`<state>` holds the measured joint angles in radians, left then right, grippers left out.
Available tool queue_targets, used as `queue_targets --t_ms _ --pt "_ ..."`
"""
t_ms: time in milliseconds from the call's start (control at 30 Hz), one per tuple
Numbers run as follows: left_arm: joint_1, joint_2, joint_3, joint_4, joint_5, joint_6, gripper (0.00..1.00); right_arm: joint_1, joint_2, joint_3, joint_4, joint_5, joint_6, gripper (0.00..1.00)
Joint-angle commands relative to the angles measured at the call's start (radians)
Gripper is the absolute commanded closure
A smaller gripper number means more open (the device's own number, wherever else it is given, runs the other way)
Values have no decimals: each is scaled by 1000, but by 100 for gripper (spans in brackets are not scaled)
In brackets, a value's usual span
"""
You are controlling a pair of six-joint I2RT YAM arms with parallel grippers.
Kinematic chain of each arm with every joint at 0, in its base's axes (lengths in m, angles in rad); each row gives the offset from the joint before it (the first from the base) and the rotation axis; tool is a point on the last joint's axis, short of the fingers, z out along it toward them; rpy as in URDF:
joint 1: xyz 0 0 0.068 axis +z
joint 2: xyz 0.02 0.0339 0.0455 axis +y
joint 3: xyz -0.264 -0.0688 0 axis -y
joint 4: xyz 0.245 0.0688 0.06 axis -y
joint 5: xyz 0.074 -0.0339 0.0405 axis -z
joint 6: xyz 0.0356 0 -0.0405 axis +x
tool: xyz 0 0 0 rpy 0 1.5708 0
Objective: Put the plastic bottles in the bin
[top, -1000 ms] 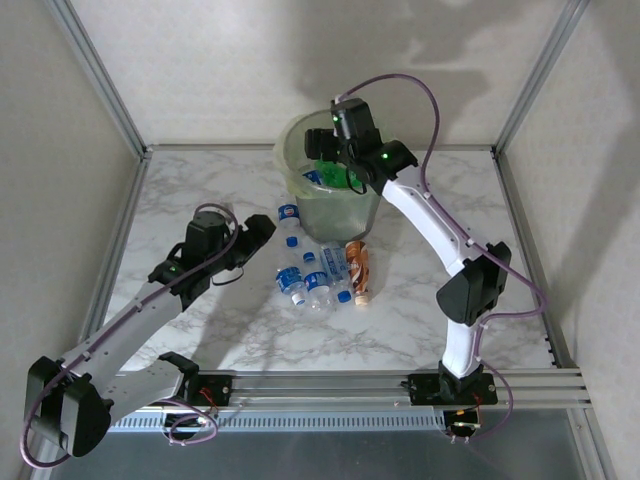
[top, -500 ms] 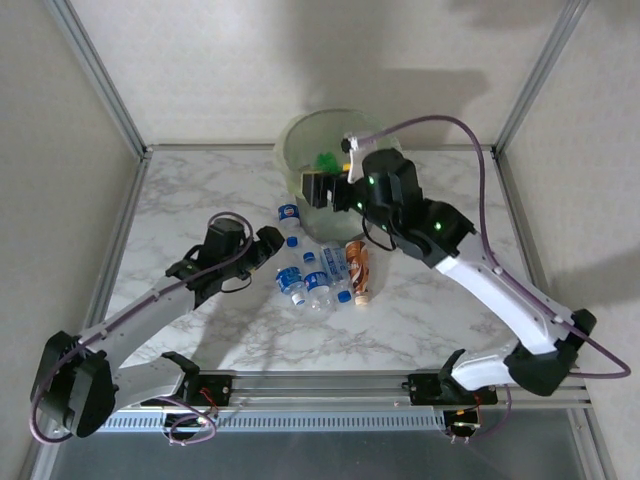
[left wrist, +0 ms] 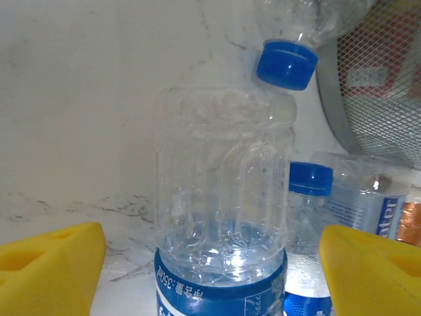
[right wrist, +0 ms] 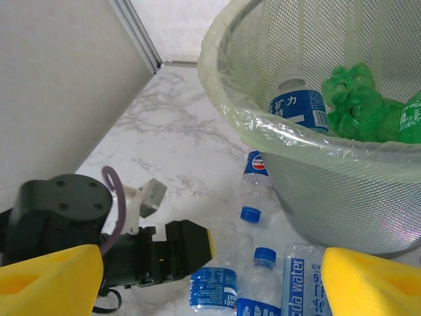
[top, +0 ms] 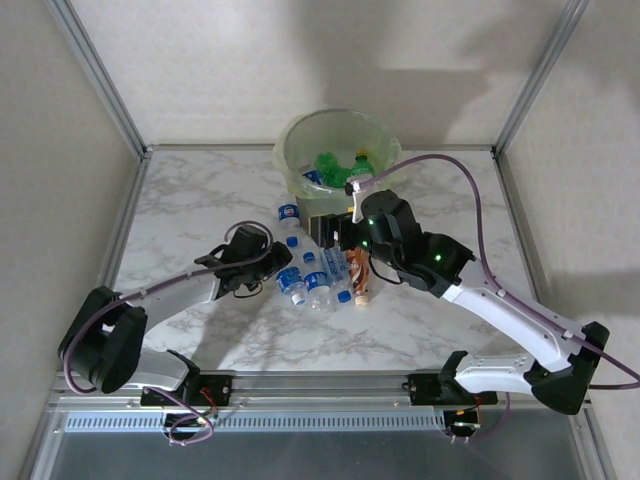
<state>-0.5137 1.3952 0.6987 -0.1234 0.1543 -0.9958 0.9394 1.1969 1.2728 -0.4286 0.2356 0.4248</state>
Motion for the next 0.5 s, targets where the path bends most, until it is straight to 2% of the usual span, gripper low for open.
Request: queue_targets --t_ms 0,467 --pt "-15 23 35 24 -38 -3 16 6 -16 -24 38 7 32 14" --pt "-37 123 70 8 -62 22 18 20 -9 -73 70 -21 60 10"
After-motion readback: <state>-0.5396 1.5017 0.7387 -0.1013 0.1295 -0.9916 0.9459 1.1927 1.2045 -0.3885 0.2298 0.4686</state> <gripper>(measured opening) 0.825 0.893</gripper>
